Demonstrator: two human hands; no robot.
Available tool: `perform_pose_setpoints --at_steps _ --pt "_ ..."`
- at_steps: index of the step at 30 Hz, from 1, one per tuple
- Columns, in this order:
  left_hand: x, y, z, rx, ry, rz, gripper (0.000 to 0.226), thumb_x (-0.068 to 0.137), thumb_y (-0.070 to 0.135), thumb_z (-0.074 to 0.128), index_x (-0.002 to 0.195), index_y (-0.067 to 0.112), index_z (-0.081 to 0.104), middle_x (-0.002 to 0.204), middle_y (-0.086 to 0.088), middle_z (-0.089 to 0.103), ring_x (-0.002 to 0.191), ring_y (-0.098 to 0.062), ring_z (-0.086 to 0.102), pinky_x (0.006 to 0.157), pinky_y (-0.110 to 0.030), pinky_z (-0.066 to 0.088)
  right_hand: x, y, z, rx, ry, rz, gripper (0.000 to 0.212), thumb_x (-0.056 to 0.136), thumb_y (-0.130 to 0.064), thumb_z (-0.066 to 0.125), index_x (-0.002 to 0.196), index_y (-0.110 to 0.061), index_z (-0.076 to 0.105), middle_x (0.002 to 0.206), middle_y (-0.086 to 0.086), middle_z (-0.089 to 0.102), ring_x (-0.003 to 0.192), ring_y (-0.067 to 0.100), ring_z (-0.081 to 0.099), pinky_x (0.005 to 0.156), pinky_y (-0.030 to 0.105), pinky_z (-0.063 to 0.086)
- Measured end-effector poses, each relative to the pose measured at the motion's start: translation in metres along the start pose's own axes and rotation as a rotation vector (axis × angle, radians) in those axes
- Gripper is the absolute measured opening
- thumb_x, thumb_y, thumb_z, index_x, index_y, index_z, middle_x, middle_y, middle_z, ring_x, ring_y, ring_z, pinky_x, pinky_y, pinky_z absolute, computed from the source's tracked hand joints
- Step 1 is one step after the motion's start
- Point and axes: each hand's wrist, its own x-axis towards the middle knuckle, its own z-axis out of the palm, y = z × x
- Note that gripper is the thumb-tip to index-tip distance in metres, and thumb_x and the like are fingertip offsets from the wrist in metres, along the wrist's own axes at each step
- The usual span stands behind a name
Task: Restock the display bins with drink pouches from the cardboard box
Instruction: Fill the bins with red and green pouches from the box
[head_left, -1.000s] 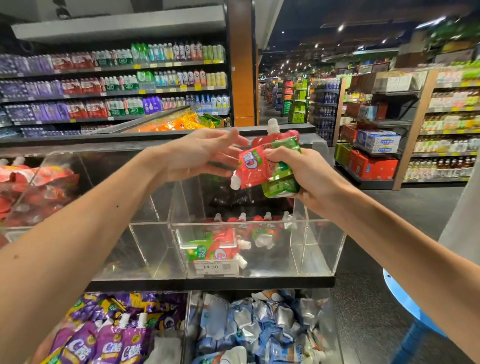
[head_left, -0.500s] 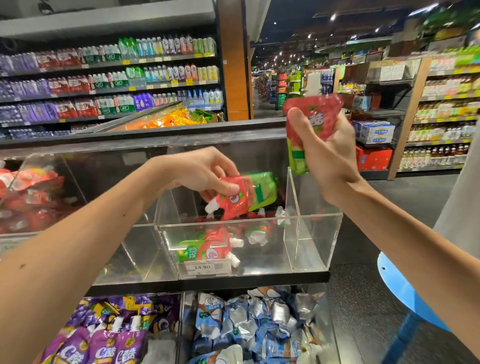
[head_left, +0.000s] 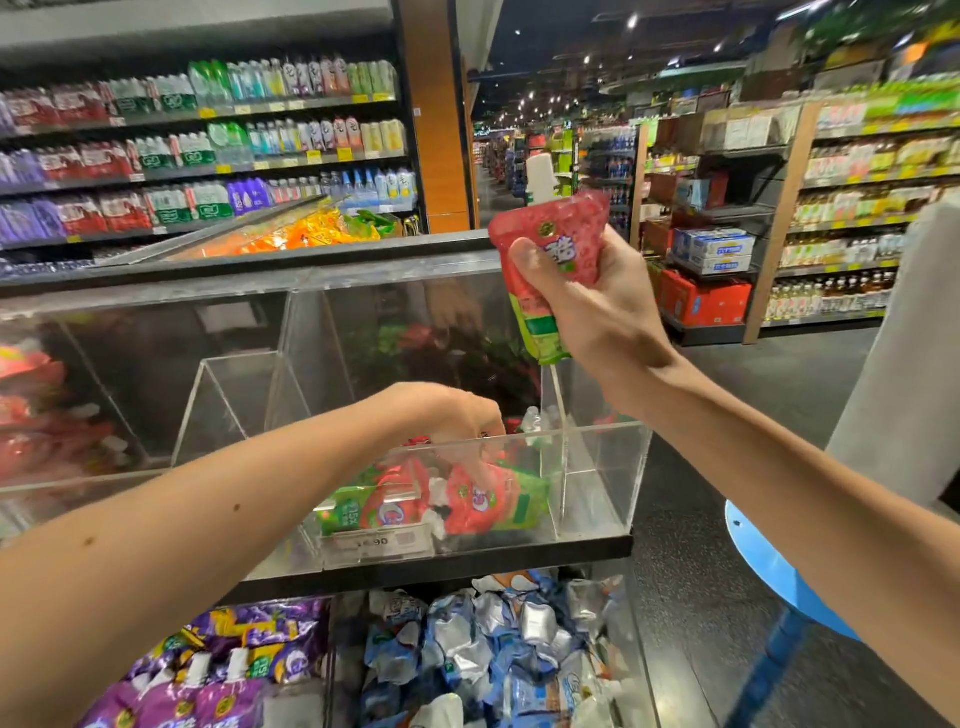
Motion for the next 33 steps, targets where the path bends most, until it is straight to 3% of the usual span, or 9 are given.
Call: perform_pose_setpoints --at_steps 4,6,12,16,18,22,26,29,33 --pt "0.009 -0.002 0.006 -0.025 -0.022 0.024 0.033 0.089 0.038 0.071 0.113 0.021 0.056 0.1 0.011 0.051 0.086 -0.013 0.051 0.078 -0.028 0.047 -0.004 -0.002 0.002 0.015 -0.043 0.099 0.004 0.096 -0.016 0.06 0.094 -0.018 0.058 0.087 0.004 0.066 0.073 0.014 0.066 0.062 0.029 0.058" --pt "0.01 -0.001 0.006 0.029 -0.029 0.029 0.04 0.089 0.04 0.071 0.121 0.021 0.058 0.089 0.016 0.045 0.088 -0.013 0.051 0.084 -0.031 0.047 -0.005 -0.003 0.003 0.037 -0.077 0.166 0.006 0.096 -0.01 0.052 0.091 -0.014 0.056 0.086 0.007 0.065 0.073 0.017 0.064 0.061 0.033 0.056" --pt "-0.01 -0.012 -0.011 -0.082 0.038 0.108 0.032 0.077 0.036 0.084 0.101 0.022 0.068 0.09 0.005 0.068 0.078 -0.015 0.065 0.063 -0.023 0.051 -0.008 -0.003 0.004 -0.044 -0.178 0.282 0.017 0.091 -0.002 0.048 0.099 0.007 0.059 0.092 0.015 0.072 0.085 0.03 0.068 0.083 0.053 0.056" --pt "-0.071 -0.035 -0.032 -0.505 0.427 0.209 0.026 0.077 0.014 0.085 0.09 0.011 0.064 0.089 -0.016 0.07 0.07 -0.024 0.072 0.062 -0.028 0.058 -0.008 0.001 0.013 -0.119 -0.164 0.286 0.016 0.086 -0.009 0.062 0.096 0.002 0.068 0.101 0.025 0.072 0.1 0.047 0.065 0.087 0.064 0.052" --pt "-0.104 -0.038 -0.025 -0.666 0.649 0.266 0.035 0.074 0.014 0.086 0.089 0.007 0.055 0.086 -0.016 0.069 0.067 -0.022 0.071 0.063 -0.029 0.058 -0.009 0.005 0.017 -0.147 -0.176 0.299 0.012 0.086 -0.011 0.07 0.097 -0.015 0.067 0.098 0.019 0.073 0.095 0.041 0.069 0.087 0.059 0.055" --pt "-0.134 -0.034 0.005 -0.681 0.79 0.257 0.052 0.062 0.047 0.086 0.097 0.023 0.056 0.097 0.004 0.068 0.078 -0.016 0.072 0.073 -0.034 0.061 -0.01 0.012 0.04 -0.196 -0.169 0.422 0.05 0.086 -0.022 0.077 0.121 -0.016 0.041 0.104 0.008 0.064 0.095 0.024 0.068 0.085 0.044 0.058" --pt "-0.128 -0.045 0.014 -0.515 0.921 0.138 0.047 0.067 0.054 0.083 0.104 0.029 0.07 0.094 0.01 0.07 0.078 -0.003 0.069 0.075 -0.028 0.06 0.005 0.013 0.067 -0.077 -0.297 0.585 0.034 0.094 -0.024 0.068 0.117 0.0 0.061 0.103 0.015 0.073 0.087 0.023 0.074 0.068 0.036 0.062" --pt "-0.118 -0.062 0.01 -0.453 0.867 0.014 0.028 0.079 0.044 0.08 0.1 0.025 0.076 0.089 0.008 0.073 0.077 0.002 0.067 0.071 -0.022 0.057 0.017 0.016 0.075 -0.275 -0.481 0.597 0.036 0.094 -0.036 0.067 0.107 -0.003 0.07 0.091 0.009 0.074 0.08 0.022 0.069 0.072 0.031 0.057" --pt "-0.088 -0.081 0.001 -0.295 0.648 -0.085 0.02 0.081 0.038 0.081 0.092 0.022 0.077 0.079 0.007 0.069 0.075 -0.01 0.066 0.063 -0.026 0.05 0.03 0.035 0.09 -0.39 -0.581 0.669 0.026 0.094 -0.025 0.069 0.099 0.001 0.068 0.084 0.008 0.064 0.07 0.018 0.061 0.079 0.028 0.056"
